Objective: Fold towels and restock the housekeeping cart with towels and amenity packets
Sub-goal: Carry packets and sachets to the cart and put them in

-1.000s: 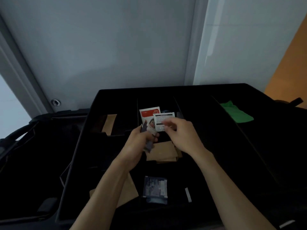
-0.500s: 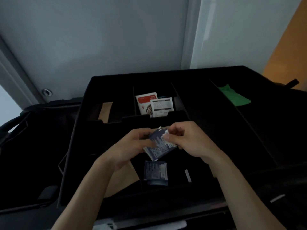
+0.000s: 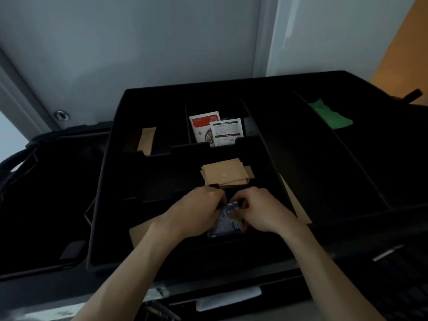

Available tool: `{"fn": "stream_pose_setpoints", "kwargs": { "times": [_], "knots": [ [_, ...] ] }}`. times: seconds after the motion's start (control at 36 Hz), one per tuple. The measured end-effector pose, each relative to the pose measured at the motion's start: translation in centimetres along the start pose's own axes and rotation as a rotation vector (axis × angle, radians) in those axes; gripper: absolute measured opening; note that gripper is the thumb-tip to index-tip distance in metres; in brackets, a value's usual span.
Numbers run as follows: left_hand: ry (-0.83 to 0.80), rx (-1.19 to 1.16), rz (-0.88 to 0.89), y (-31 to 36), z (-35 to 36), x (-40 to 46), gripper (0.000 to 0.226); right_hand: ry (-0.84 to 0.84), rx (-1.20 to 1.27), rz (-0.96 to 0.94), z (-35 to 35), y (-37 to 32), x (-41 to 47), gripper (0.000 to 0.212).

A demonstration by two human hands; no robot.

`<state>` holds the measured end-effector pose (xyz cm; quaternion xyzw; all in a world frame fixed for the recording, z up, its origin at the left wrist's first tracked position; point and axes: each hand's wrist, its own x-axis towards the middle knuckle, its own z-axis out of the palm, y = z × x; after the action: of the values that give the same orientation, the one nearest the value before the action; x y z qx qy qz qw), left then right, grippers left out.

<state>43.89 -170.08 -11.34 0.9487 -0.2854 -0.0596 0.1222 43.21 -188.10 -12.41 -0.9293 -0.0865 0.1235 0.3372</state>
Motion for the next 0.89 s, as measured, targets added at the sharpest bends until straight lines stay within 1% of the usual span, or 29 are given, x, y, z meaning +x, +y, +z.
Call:
{"fn": "stream_pose_setpoints", "kwargs": {
  "times": [0.06,0.11,0.17,0.19,0.28,0.42,0.47,0.5,0.56,0.61,0.67,0.69,0.78,0.83,0.89],
  "knots": [
    [-0.005,0.035,0.022,0.2,0.0,0.1,0.028,0.041,-0.021,-0.002,0.2,0.0,-0.1,0.020],
    [-0.030,0.064,0.038,0.3,0.1,0.1,0.047,0.069,-0.029,-0.011,0.4,0.1,-0.2,0.022],
    [-0.059,0.127,0.052,0.3,0.3,0.0,0.066,0.105,-0.030,-0.010,0.3,0.2,-0.4,0.029],
    [-0.059,0.168,0.066,0.3,0.5,-0.1,0.071,0.125,-0.027,-0.009,0.2,0.3,-0.5,0.033],
    [-0.067,0.238,0.090,0.4,0.8,-0.2,0.069,0.132,-0.003,-0.007,0.0,0.6,-0.7,0.042],
    [-0.092,0.288,0.084,0.5,0.8,-0.3,0.064,0.035,0.014,-0.027,-0.1,0.3,-0.7,0.035],
    [-0.098,0.303,0.080,0.5,0.9,-0.3,0.069,0.015,0.031,-0.017,0.0,0.2,-0.7,0.032],
    [-0.104,0.303,0.076,0.5,0.9,-0.3,0.075,0.013,0.031,-0.005,0.0,0.1,-0.7,0.032],
    [-0.119,0.284,0.060,0.5,0.8,-0.2,0.084,0.019,0.017,0.009,0.1,0.0,-0.7,0.030],
    [-0.126,0.261,0.053,0.5,0.6,-0.3,0.075,0.022,0.013,0.009,0.0,0.0,-0.8,0.026],
    [-0.130,0.255,0.059,0.6,0.5,-0.5,0.062,0.009,0.010,0.007,0.0,0.0,-0.8,0.025],
    [-0.135,0.253,0.057,0.7,0.4,-0.6,0.060,0.003,0.007,0.008,0.0,0.0,-0.8,0.026],
    [-0.142,0.233,0.051,0.7,0.3,-0.7,0.066,0.006,0.012,0.015,0.1,0.1,-0.7,0.029],
    [-0.145,0.165,0.035,0.6,0.1,-0.6,0.071,0.027,0.019,0.018,0.1,0.3,-0.7,0.032],
    [-0.154,0.082,0.009,0.5,-0.3,-0.6,0.079,0.054,0.062,0.023,0.2,0.3,-0.7,0.029]
  ]
}}
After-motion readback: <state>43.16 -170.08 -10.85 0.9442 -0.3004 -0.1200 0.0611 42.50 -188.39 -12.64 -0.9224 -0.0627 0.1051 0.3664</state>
